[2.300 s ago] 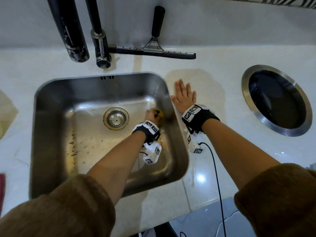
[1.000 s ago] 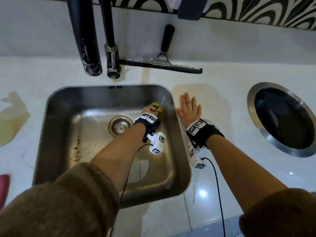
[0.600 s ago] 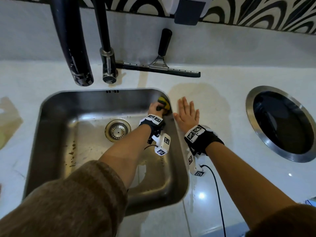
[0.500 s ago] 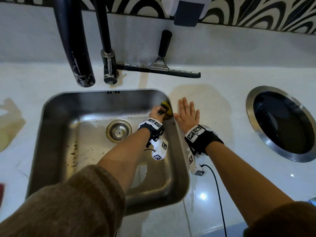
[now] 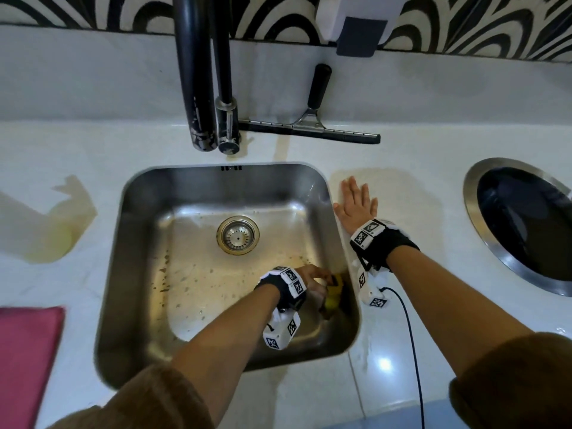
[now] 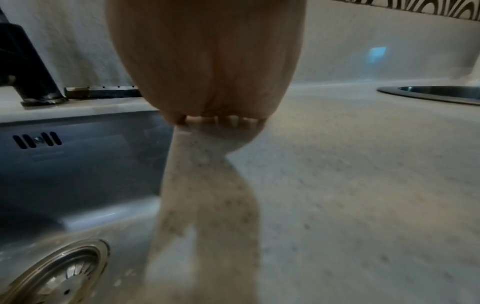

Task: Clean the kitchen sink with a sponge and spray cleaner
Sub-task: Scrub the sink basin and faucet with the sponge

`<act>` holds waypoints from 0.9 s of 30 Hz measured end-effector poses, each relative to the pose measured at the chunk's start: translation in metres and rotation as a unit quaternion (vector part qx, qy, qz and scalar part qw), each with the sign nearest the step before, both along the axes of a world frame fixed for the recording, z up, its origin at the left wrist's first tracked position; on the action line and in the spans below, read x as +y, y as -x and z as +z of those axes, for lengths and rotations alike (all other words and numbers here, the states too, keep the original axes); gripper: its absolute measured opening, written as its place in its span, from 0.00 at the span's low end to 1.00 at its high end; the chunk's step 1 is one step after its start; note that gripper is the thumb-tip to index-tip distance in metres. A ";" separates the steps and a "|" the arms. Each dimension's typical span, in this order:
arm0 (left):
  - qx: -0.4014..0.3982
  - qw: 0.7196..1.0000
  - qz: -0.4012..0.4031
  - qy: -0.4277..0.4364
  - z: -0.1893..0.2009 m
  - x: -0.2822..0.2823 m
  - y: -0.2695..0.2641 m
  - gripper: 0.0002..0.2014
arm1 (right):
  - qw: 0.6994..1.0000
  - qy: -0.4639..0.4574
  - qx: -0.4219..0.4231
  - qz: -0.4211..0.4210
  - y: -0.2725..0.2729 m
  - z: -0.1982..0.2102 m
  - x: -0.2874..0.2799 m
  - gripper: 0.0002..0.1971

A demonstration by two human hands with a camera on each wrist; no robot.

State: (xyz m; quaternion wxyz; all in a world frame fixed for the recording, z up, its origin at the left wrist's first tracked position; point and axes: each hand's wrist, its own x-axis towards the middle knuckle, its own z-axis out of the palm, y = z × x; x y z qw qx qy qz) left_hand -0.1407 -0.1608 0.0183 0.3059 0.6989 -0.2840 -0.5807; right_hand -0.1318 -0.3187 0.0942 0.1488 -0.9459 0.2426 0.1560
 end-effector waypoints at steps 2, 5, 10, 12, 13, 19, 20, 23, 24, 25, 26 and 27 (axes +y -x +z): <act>0.026 0.998 0.063 -0.005 0.004 0.009 -0.002 0.21 | 1.000 -0.006 -0.013 -0.017 -0.006 0.005 0.005 0.31; 0.111 0.974 0.194 0.018 0.004 0.031 -0.013 0.13 | 0.993 0.009 -0.115 -0.005 -0.013 0.009 0.015 0.28; 0.174 0.915 0.360 0.047 0.016 0.061 -0.046 0.09 | 0.960 -0.163 -0.219 0.054 -0.011 0.002 0.065 0.21; 0.177 0.898 0.400 0.048 0.026 0.070 -0.056 0.08 | 0.936 -0.298 -0.178 -0.063 -0.012 -0.011 0.087 0.21; 0.175 0.892 0.414 0.044 0.029 0.076 -0.061 0.10 | 0.906 -0.375 -0.139 -0.139 -0.014 -0.014 0.096 0.22; 0.130 0.891 0.432 0.054 0.026 0.107 -0.086 0.11 | 0.798 -0.579 0.031 -0.162 -0.013 -0.017 0.121 0.08; 0.105 0.894 0.429 0.067 0.026 0.112 -0.089 0.11 | 0.785 -0.595 0.045 -0.169 -0.012 -0.014 0.123 0.11; -0.024 0.921 0.381 0.073 0.038 0.125 -0.104 0.12 | 0.771 -0.601 0.010 -0.212 -0.021 -0.020 0.130 0.18; -0.077 0.925 0.365 0.073 0.042 0.132 -0.114 0.12 | 0.787 -0.578 -0.004 -0.215 -0.028 -0.027 0.130 0.19; -0.133 0.922 0.358 0.066 0.047 0.139 -0.124 0.12 | 0.814 -0.544 -0.014 -0.204 -0.032 -0.031 0.131 0.21; -0.201 0.908 0.364 0.058 0.052 0.147 -0.136 0.11 | 0.834 -0.517 -0.023 -0.190 -0.035 -0.036 0.130 0.23; -0.274 0.886 0.373 0.042 0.059 0.156 -0.148 0.09 | 0.846 -0.499 -0.029 -0.185 -0.038 -0.041 0.127 0.22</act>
